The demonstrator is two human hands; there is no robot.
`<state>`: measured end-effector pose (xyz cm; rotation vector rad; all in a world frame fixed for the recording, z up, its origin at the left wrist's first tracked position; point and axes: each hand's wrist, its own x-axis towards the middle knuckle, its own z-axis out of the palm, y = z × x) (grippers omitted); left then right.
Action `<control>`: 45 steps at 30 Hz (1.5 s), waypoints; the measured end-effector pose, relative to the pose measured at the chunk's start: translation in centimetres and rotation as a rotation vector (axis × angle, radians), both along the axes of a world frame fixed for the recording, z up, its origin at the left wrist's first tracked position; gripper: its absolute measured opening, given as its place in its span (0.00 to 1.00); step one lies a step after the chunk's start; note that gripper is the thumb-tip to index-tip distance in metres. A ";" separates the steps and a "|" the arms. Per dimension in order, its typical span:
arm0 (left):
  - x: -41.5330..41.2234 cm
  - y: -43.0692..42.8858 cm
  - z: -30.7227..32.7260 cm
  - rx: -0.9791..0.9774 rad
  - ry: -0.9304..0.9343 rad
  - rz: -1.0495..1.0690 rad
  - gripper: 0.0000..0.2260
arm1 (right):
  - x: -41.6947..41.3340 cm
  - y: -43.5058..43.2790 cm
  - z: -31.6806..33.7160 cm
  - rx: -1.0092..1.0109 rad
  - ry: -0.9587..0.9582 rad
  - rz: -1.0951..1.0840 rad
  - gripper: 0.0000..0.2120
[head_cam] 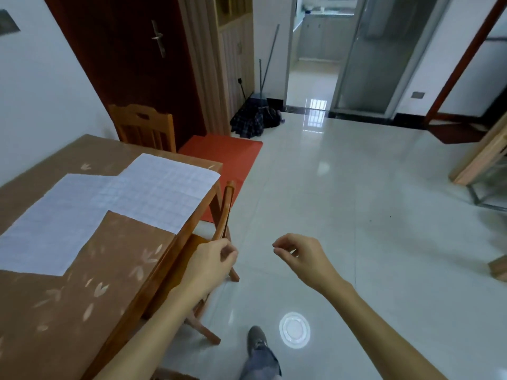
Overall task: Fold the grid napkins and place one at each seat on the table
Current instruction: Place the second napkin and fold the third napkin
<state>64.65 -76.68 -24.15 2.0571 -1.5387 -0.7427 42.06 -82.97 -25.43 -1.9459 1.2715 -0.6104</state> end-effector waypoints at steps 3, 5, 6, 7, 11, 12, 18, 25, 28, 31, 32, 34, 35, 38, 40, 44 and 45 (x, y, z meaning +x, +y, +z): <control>0.1 -5.6 -0.4 -0.030 0.059 -0.004 0.05 | 0.3 -4.9 0.4 0.013 0.019 -0.020 0.05; 0.5 -9.2 -0.2 -0.043 0.077 -0.010 0.08 | 0.6 -8.1 1.1 0.021 0.043 -0.016 0.07; 0.8 -10.9 -0.1 -0.052 0.081 -0.015 0.09 | 0.7 -9.7 1.5 0.015 0.067 -0.001 0.09; 1.2 -12.5 0.1 -0.056 0.081 -0.023 0.11 | 1.0 -11.3 1.8 0.004 0.087 0.012 0.10; 3.0 -16.6 0.3 -0.049 0.077 0.001 0.12 | 2.4 -16.9 2.3 -0.015 0.141 0.043 0.15; 3.6 -17.2 0.1 -0.039 0.079 0.014 0.12 | 2.9 -18.0 2.2 -0.013 0.154 0.063 0.16; 7.9 -20.5 -0.8 0.009 0.058 0.138 0.12 | 6.7 -24.8 1.5 -0.035 0.201 0.187 0.19; 10.2 -26.3 -2.2 0.077 0.030 0.298 0.11 | 11.0 -34.2 -0.7 -0.036 0.219 0.386 0.19; 10.4 -30.6 -2.7 0.053 0.021 0.380 0.10 | 12.5 -39.6 -1.1 -0.037 0.222 0.480 0.19; 10.0 -35.1 -3.0 0.038 0.040 0.452 0.09 | 13.4 -45.3 -1.0 -0.035 0.207 0.547 0.19; 9.8 -36.5 -3.1 0.039 0.045 0.472 0.09 | 13.6 -47.0 -0.9 -0.033 0.203 0.565 0.19; 9.4 -38.8 -3.2 0.045 0.060 0.513 0.08 | 14.1 -50.2 -0.8 -0.023 0.200 0.610 0.19; 9.2 -39.7 -3.2 0.047 0.067 0.535 0.07 | 14.4 -51.6 -0.9 -0.017 0.200 0.638 0.19; 8.8 -42.0 -3.3 0.036 0.080 0.606 0.06 | 15.9 -55.1 -0.9 -0.004 0.199 0.720 0.19; 8.8 -42.7 -3.6 0.042 0.078 0.678 0.04 | 17.1 -56.6 -1.1 0.005 0.196 0.775 0.19; 9.3 -43.0 -4.6 0.052 0.069 0.789 0.04 | 20.0 -58.5 -1.7 0.019 0.194 0.893 0.19; 9.7 -42.9 -4.8 0.070 0.064 0.805 0.04 | 21.0 -58.9 -2.0 0.026 0.196 0.918 0.19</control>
